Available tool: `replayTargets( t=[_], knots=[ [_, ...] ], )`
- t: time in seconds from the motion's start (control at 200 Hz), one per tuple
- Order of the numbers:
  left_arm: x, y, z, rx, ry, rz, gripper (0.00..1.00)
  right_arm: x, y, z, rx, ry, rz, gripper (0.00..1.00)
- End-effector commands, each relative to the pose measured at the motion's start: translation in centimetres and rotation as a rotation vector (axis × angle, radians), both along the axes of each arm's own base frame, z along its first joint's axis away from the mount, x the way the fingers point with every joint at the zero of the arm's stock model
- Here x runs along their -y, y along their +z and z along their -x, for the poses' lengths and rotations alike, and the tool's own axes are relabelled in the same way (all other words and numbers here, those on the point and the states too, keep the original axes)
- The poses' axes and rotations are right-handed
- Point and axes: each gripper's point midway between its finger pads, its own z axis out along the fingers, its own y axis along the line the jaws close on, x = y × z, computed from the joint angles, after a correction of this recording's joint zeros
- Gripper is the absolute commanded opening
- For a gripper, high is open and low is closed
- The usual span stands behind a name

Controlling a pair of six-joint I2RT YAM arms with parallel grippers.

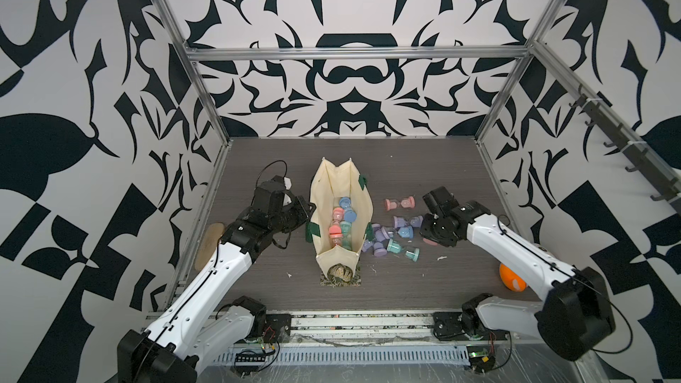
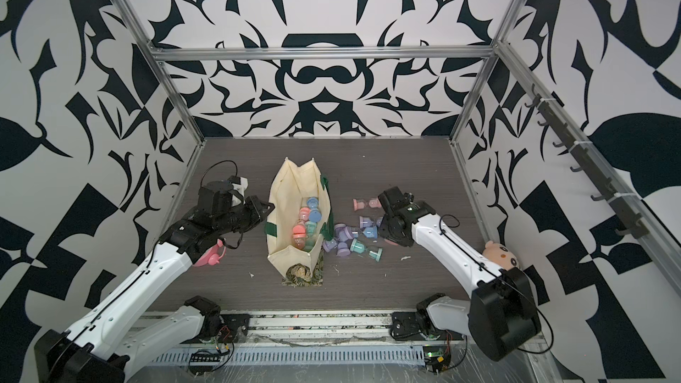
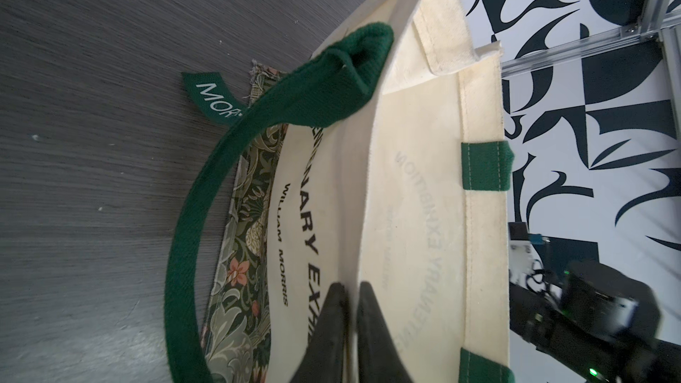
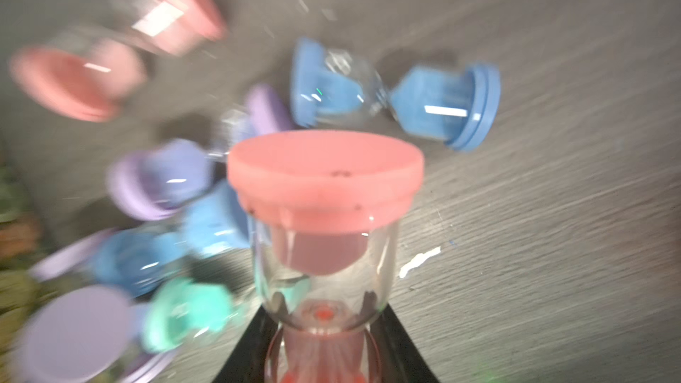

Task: Put the hourglass into the canvas bag
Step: Pick up the hourglass from the center of the board, then place the hourglass in the canvas bag.

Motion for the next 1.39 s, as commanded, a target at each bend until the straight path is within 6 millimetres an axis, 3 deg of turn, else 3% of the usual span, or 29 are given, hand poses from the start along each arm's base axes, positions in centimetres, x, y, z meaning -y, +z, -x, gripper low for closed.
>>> replayTargets(
  t=[0.0, 0.105, 0.3, 0.44, 0.555, 0.725, 0.965, 1.305, 1.39],
  knots=[
    [0.0, 0.4, 0.3, 0.002, -0.003, 0.003, 0.13, -0.9, 4.9, -0.4, 0.111, 0.05, 0.042, 0.18],
    [0.0, -0.3, 0.4, -0.015, -0.007, -0.003, 0.12, -4.0, 8.4, -0.6, 0.196, 0.134, 0.038, 0.16],
    [0.0, -0.9, 0.5, -0.026, -0.004, -0.004, 0.12, -11.4, 14.6, 0.4, 0.341, 0.337, 0.011, 0.14],
    [0.0, -1.0, 0.4, -0.028, -0.005, -0.004, 0.11, -16.9, 17.2, 1.5, 0.388, 0.474, -0.012, 0.13],
    [0.1, -1.2, 0.4, -0.034, -0.006, 0.0, 0.11, -20.7, 18.1, 2.2, 0.401, 0.552, -0.018, 0.13],
    [0.2, -1.1, 0.4, -0.032, -0.006, 0.007, 0.04, -25.3, 16.9, 2.4, 0.36, 0.61, -0.062, 0.12],
    [0.2, -0.6, 0.3, -0.022, -0.008, 0.011, 0.0, -28.6, 13.9, 2.3, 0.272, 0.65, -0.077, 0.13],
    [0.3, -0.3, 0.2, -0.015, -0.009, 0.016, 0.0, -29.1, 7.7, 1.9, 0.115, 0.603, -0.045, 0.12],
    [0.3, -0.4, 0.2, -0.015, -0.01, 0.015, 0.0, -29.7, 6.2, 2.6, 0.055, 0.616, -0.066, 0.11]
  ],
)
